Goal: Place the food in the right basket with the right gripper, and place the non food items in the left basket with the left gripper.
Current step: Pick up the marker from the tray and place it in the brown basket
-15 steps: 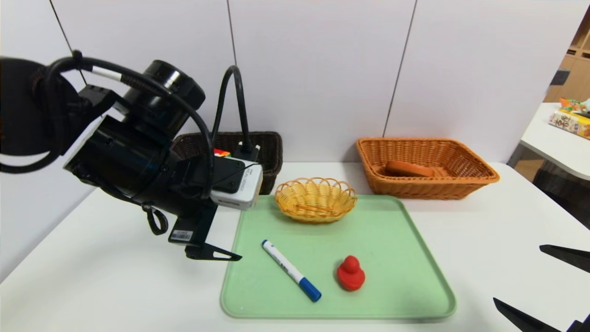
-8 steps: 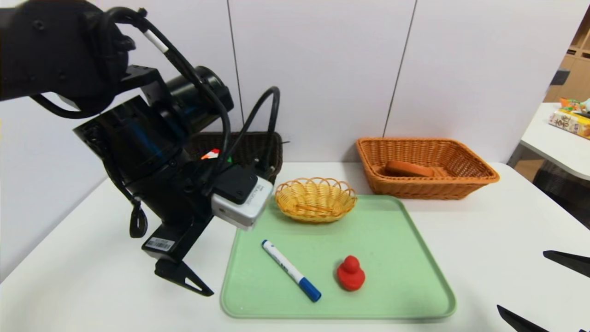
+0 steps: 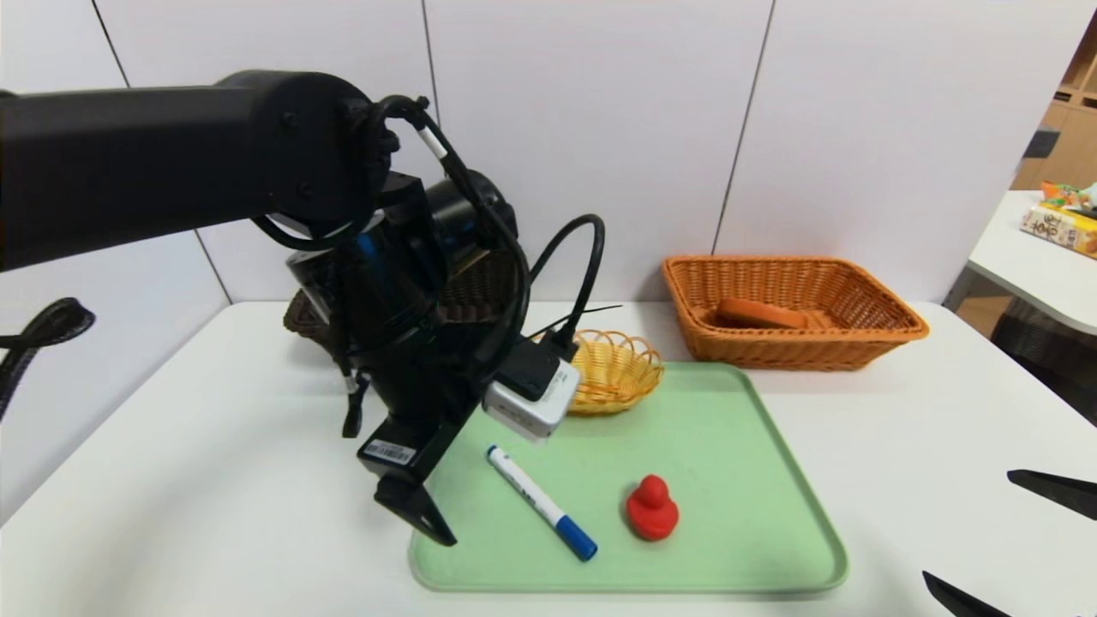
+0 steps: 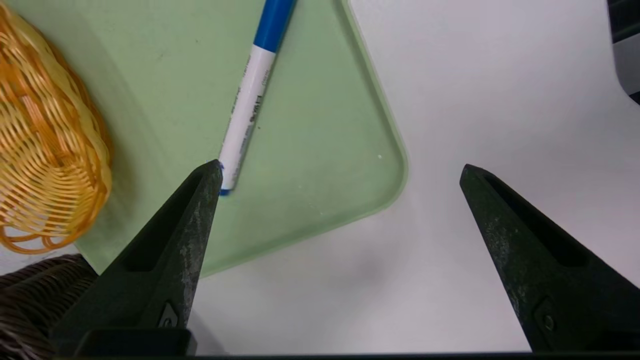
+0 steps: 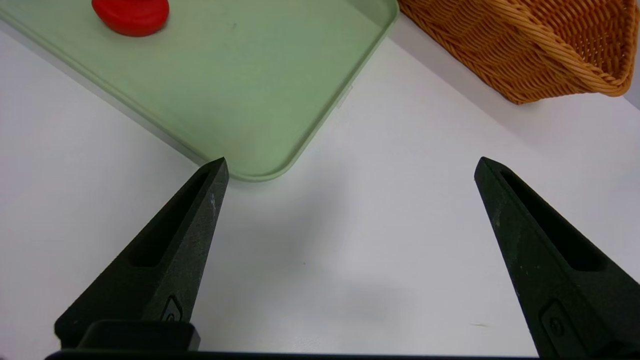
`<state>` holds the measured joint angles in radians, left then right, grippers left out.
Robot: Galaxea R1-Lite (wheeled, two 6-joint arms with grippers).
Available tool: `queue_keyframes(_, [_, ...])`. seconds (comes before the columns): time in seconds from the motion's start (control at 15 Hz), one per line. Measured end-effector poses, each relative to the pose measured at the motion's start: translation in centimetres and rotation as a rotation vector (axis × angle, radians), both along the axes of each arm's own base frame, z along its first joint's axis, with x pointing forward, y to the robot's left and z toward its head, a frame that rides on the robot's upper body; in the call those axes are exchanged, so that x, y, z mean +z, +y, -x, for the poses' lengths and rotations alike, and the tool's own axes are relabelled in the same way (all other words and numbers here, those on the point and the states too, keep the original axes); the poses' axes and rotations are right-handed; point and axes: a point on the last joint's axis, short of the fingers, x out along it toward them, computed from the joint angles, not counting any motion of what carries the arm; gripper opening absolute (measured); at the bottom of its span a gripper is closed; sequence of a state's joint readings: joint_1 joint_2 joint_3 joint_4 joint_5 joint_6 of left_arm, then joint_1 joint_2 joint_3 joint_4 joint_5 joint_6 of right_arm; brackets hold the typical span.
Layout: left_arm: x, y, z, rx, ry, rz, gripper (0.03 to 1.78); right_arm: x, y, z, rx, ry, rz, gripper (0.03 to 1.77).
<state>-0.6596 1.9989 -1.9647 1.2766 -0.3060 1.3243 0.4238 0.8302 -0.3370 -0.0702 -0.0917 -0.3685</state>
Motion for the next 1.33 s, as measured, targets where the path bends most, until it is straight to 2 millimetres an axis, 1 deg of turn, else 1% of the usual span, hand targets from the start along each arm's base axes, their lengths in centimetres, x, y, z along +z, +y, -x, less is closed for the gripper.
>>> queue_keyframes(0.2, [-1.4,-1.4,-1.6,-0.002,-0.02,0.017,1.69,-0.1,0.1,-0.1,0.002,0.009,0.002,1.69])
queue_keyframes(0.4, [-2.6,-2.2,-2.7,-0.002,-0.026,0.027,1.69,0.0,0.2,-0.4,0.002,0.01,0.003,1.69])
queue_keyframes(0.6, [-3.6,-2.6,-3.2,-0.002,-0.01,0.015,1.69,0.1,0.3,-0.6,0.002,0.011,0.003,1.69])
queue_keyframes(1.07, [-5.2,-3.2,-3.8,-0.002,0.021,-0.01,1.69,0.2,0.3,-0.7,0.002,0.01,0.002,1.69])
queue_keyframes(1.33, [-6.3,-4.1,-4.1,-0.016,0.025,-0.013,1.69,0.2,0.3,-0.7,0.002,0.012,0.005,1.69])
